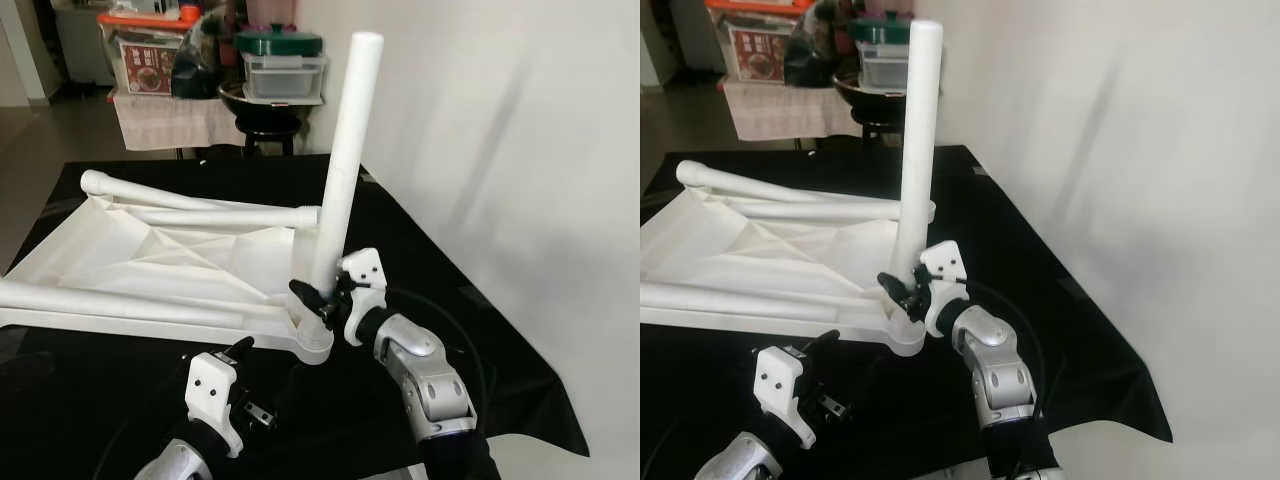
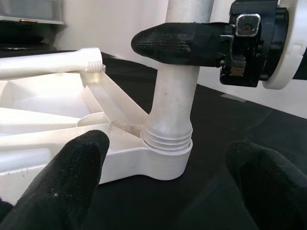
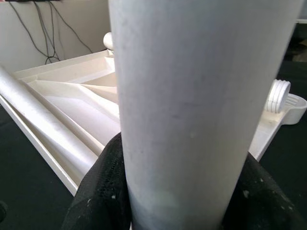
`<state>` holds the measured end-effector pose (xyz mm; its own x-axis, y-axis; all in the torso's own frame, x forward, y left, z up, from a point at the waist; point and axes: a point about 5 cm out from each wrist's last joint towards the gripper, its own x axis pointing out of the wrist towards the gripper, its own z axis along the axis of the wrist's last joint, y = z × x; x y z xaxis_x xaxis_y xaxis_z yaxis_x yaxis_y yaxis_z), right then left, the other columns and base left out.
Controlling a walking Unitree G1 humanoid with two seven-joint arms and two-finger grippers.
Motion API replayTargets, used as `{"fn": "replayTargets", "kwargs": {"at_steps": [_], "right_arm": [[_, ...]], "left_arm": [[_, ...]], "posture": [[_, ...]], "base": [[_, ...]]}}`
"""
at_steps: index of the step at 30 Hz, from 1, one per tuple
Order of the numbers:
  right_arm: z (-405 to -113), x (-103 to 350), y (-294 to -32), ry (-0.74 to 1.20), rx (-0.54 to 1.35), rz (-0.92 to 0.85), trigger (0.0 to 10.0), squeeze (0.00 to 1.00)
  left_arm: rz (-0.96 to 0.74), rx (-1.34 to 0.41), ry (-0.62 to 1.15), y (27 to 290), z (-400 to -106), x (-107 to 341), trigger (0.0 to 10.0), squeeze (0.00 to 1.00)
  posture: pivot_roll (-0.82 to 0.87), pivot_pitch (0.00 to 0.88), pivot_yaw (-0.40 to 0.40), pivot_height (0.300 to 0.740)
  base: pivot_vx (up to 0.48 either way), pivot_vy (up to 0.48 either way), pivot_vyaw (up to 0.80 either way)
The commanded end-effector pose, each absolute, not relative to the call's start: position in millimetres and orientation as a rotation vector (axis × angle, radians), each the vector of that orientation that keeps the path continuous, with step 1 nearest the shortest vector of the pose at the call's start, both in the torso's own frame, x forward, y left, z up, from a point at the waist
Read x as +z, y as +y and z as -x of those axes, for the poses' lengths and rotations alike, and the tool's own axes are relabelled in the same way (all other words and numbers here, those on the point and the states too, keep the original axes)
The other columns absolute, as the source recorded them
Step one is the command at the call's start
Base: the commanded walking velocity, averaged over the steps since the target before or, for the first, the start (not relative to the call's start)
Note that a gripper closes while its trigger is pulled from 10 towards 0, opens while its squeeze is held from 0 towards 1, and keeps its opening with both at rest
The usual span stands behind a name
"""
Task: Building children table
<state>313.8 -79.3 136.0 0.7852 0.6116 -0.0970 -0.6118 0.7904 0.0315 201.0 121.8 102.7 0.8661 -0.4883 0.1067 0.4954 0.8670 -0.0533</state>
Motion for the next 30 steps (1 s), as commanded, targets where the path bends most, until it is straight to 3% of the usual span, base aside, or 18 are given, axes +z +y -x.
{"fn": "replayTargets", "kwargs": {"at_steps": [1,7,8,9,10,11,12,15,17,18,21,22,30], "right_arm": [[-315.2,116.3,-92.2,0.206,0.592,0.059,0.0,0.00],[-320.8,122.9,-91.2,0.188,0.584,0.081,0.0,0.00],[-325.5,130.1,-90.3,0.167,0.587,0.105,10.0,0.00],[-325.5,130.1,-90.3,0.167,0.587,0.105,10.0,0.00],[-330.5,140.5,-87.0,0.125,0.648,0.111,10.0,0.15],[-330.5,140.5,-87.0,0.125,0.648,0.111,10.0,0.15],[-337.0,151.8,-83.7,0.087,0.762,0.123,10.0,1.00],[-345.2,171.0,-80.8,0.027,1.027,0.148,10.0,1.00],[-345.2,171.0,-80.8,0.027,1.027,0.148,10.0,1.00],[-346.5,172.0,-79.6,0.032,1.152,0.156,10.0,1.00],[-346.6,170.9,-78.1,0.041,1.210,0.171,10.0,1.00],[-347.3,170.5,-75.8,0.056,1.264,0.177,10.0,0.00],[-355.8,178.2,-73.3,0.108,1.407,0.215,10.0,0.00]], "left_arm": [[0.074,-0.511,-0.086,122.2,-202.6,100.9,10.0,0.00],[0.075,-0.513,-0.086,122.1,-202.7,101.0,10.0,0.00],[0.077,-0.514,-0.086,121.9,-202.7,101.1,10.0,0.00],[0.077,-0.514,-0.086,121.9,-202.7,101.1,10.0,0.00],[0.078,-0.516,-0.086,121.6,-202.7,101.2,10.0,0.00],[0.078,-0.516,-0.086,121.6,-202.7,101.2,10.0,0.00],[0.079,-0.517,-0.087,121.3,-202.6,101.5,10.0,0.00],[0.081,-0.516,-0.087,121.1,-201.9,101.8,10.0,0.00],[0.081,-0.516,-0.087,121.1,-201.9,101.8,10.0,0.00],[0.082,-0.515,-0.086,120.9,-201.3,101.8,10.0,0.00],[0.081,-0.516,-0.085,120.6,-201.0,101.7,10.0,0.00],[0.079,-0.516,-0.084,120.3,-200.7,101.7,10.0,0.00],[0.075,-0.513,-0.085,118.3,-198.9,101.9,10.0,0.00]], "posture": [[-0.08,0.000,-0.115,0.740],[-0.08,0.000,-0.113,0.740],[-0.08,0.000,-0.112,0.740],[-0.08,0.000,-0.112,0.740],[-0.08,0.000,-0.113,0.740],[-0.08,0.000,-0.113,0.740],[-0.07,0.000,-0.113,0.740],[-0.06,0.000,-0.109,0.740],[-0.06,0.000,-0.109,0.740],[-0.05,0.000,-0.109,0.740],[-0.03,0.000,-0.114,0.740],[-0.03,0.000,-0.115,0.740],[-0.02,0.000,-0.125,0.740]], "base": [[0.000,0.000,0.00],[0.000,0.000,0.00],[0.000,0.000,0.00],[0.000,0.000,0.00],[0.000,0.000,0.00],[0.000,0.000,0.00],[0.000,0.000,0.00],[0.000,0.000,0.00],[0.000,0.000,0.00],[0.000,0.000,0.00],[0.000,0.000,0.00],[0.000,0.000,0.00],[0.000,0.000,0.00]]}}
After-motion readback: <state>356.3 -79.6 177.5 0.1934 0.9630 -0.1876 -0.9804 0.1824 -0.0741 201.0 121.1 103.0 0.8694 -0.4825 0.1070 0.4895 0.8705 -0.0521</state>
